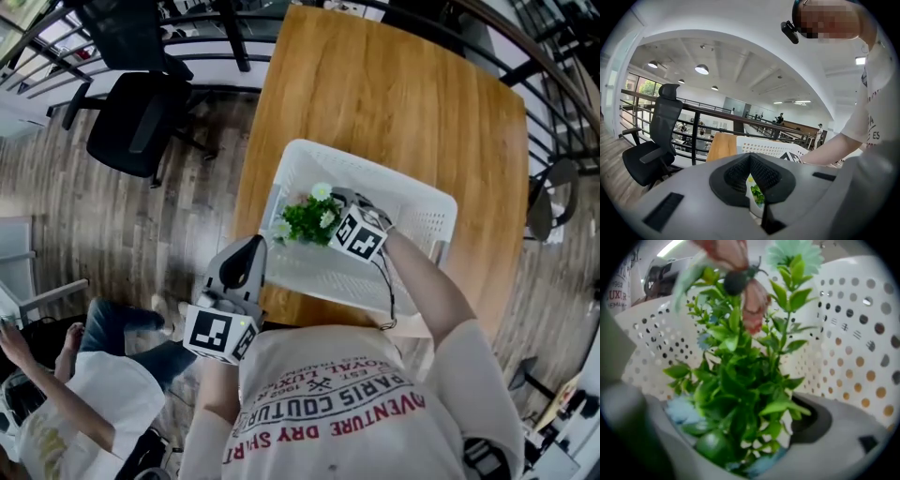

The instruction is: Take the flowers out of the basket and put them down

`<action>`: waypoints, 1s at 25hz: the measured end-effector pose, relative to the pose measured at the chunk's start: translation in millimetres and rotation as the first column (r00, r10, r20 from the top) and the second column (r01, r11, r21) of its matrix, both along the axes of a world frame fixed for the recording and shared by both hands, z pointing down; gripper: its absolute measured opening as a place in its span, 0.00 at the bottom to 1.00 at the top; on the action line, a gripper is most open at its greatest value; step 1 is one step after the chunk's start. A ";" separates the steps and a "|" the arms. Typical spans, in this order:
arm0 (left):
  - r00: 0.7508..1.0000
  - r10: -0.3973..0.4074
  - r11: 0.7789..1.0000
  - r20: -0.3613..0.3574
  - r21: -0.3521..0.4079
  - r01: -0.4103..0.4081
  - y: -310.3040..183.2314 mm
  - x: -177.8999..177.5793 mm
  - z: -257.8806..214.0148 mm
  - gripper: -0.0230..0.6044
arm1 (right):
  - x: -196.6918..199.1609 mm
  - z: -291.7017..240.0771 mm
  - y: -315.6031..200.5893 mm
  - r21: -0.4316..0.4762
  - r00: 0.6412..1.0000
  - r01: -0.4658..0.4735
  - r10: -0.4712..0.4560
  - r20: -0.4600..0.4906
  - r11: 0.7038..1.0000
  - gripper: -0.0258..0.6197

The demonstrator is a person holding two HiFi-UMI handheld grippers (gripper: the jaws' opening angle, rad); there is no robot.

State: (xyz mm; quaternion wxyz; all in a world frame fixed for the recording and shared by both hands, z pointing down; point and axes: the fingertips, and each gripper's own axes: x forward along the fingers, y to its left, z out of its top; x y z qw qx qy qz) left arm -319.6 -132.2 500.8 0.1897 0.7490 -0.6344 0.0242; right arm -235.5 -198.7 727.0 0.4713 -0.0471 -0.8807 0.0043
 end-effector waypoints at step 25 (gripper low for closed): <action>0.997 0.076 0.996 0.020 0.047 -0.077 15.4 -7.9 -34.0 0.06 | 6.6 -117.5 -9.3 0.026 0.976 -0.206 0.204 0.082 0.978 0.78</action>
